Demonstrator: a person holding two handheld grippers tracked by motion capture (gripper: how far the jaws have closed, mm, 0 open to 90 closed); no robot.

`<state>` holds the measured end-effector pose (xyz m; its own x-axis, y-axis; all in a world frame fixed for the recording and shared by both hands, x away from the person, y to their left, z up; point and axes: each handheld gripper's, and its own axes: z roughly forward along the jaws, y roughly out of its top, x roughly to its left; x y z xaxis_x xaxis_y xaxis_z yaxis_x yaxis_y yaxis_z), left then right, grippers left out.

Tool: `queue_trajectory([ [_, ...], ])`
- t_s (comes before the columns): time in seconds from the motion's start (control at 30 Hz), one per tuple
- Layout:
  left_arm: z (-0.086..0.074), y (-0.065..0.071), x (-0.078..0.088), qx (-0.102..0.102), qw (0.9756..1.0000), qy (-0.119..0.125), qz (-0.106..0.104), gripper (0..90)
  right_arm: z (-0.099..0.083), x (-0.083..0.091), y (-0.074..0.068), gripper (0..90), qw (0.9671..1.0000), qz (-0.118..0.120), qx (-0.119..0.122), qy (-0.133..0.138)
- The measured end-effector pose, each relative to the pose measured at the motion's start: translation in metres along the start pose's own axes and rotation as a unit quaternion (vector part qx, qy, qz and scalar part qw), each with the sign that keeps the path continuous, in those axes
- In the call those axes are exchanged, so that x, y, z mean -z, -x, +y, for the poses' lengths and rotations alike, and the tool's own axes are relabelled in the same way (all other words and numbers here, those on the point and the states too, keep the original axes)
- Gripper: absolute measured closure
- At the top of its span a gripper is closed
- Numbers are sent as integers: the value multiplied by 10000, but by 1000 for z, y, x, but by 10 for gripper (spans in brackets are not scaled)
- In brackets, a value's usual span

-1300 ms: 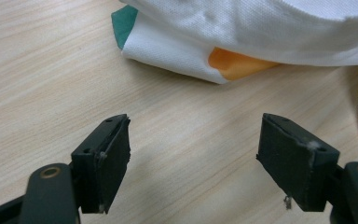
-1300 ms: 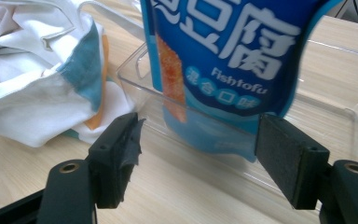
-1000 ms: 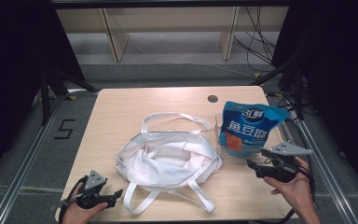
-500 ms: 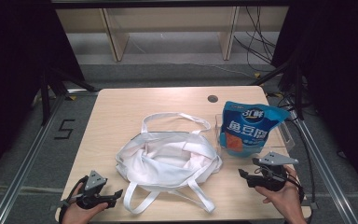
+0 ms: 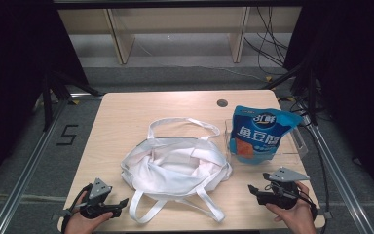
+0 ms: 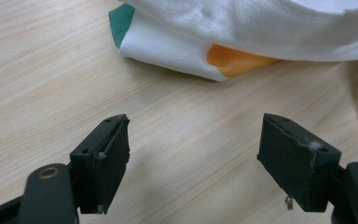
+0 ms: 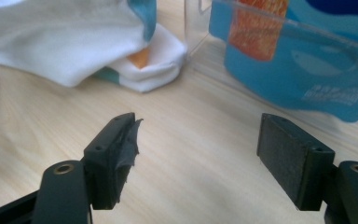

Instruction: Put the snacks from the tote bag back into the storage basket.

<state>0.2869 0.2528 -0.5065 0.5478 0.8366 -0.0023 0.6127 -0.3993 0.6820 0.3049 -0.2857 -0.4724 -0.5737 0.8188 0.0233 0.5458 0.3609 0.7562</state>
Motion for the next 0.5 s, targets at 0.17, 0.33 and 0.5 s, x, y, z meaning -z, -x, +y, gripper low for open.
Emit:
queue_trajectory([
  [0.17, 0, 0, 0, -19, 10000, -18, 3, 232, -6, 1, -4, 282, 9999, 94, -42, -55],
  [0.33, 0, 0, 0, 4, 10000, 3, 19, 232, -14, 2, -8, 271, 9997, 136, 28, -195],
  [0.5, 0, -1, 0, -4, 10000, 9, 16, 232, -21, 3, -13, 251, 9993, 175, 24, -327],
])
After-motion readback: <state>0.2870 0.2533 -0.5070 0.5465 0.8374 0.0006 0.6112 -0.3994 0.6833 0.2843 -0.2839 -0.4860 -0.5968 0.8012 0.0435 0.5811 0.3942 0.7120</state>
